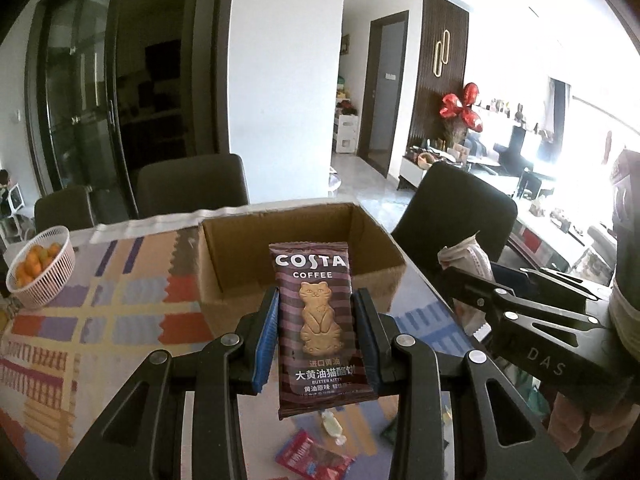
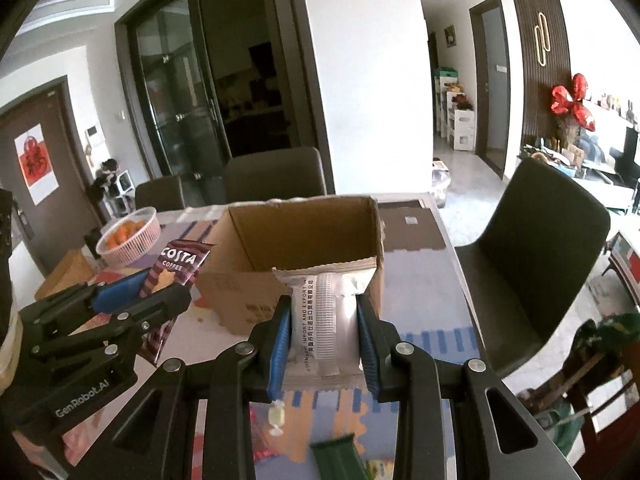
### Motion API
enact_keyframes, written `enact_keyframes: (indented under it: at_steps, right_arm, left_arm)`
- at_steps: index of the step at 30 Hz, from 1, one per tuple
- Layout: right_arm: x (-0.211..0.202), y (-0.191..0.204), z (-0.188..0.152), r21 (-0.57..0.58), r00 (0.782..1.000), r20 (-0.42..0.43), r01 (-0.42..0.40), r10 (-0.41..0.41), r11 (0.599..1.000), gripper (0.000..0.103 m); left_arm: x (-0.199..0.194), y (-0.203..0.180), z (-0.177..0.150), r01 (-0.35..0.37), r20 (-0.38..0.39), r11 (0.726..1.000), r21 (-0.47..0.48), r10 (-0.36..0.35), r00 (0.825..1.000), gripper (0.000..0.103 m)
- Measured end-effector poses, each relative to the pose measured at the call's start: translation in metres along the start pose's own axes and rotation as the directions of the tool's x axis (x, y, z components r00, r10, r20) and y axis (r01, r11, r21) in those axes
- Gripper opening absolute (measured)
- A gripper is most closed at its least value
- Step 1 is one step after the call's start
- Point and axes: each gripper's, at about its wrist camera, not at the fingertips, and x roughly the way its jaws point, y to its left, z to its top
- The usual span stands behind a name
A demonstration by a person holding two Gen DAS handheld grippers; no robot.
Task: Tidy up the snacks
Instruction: 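Open the left gripper over the box while the right opens, dropping the white bag, then move both open grippers back down to the remaining snacks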
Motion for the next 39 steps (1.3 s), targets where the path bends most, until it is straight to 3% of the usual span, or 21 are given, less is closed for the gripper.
enact_keyframes:
  at_steps: [15,29,33,35,37,39]
  right_arm:
    - [0.052,0.019,0.05,-0.082,0.999,-0.019,-0.041,0.04,0.996,0.032]
    - [0.121,0.015,0.067,-0.087,0.994,-0.096,-0.069,0.06,0.994,0.032]
    - [0.135,0.013,0.07,-0.091,0.993,-0.106,-0.065,0.055,0.994,0.032]
    - [0.139,0.013,0.071,-0.104,0.994,-0.1,-0.057,0.046,0.993,0.037]
    - [0.141,0.011,0.072,-0.109,0.995,-0.101,-0.035,0.024,0.993,0.058]
    - [0.139,0.006,0.071,-0.094,0.996,-0.093,-0.013,0.004,0.996,0.058]
  left_arm:
    - [0.041,0.035,0.037,-0.027,-0.028,0.999,-0.024,0.026,0.999,0.036]
    - [0.106,0.054,0.047,-0.047,-0.105,0.998,-0.031,0.043,0.994,0.036]
    - [0.116,0.054,0.047,-0.075,-0.115,0.997,-0.02,0.072,0.991,0.041]
    - [0.117,0.053,0.048,-0.099,-0.113,0.995,-0.012,0.097,0.989,0.048]
    - [0.115,0.055,0.048,-0.116,-0.111,0.993,-0.02,0.113,0.987,0.057]
    - [0.107,0.054,0.045,-0.127,-0.098,0.992,-0.024,0.125,0.987,0.058]
